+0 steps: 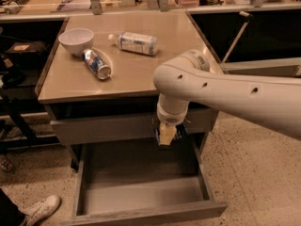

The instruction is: Pick rxbar blueberry from middle drawer and place on counter

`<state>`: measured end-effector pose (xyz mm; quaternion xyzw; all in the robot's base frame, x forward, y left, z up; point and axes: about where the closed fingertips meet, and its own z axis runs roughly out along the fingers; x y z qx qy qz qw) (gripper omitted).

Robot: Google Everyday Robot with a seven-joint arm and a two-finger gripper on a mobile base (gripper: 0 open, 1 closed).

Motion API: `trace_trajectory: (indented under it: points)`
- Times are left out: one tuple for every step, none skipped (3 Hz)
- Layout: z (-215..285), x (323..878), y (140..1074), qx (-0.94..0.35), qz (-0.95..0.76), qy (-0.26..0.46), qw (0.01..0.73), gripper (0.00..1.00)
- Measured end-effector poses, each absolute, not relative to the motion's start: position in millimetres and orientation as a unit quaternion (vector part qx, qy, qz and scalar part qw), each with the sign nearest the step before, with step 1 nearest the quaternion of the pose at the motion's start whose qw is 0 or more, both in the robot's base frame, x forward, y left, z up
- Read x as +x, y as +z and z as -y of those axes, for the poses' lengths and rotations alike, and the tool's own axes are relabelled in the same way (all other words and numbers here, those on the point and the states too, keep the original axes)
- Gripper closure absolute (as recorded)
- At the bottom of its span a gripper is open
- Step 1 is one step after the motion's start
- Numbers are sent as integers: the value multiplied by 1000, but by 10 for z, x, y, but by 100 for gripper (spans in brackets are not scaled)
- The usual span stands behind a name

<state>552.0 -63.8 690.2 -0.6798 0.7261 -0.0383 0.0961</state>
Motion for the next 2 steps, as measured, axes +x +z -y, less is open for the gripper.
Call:
trace_trajectory:
  points:
    - [592,5647,7382,-686,-718,-75,94,100]
    - [617,5696,7773,-684,-716,-104,92,100]
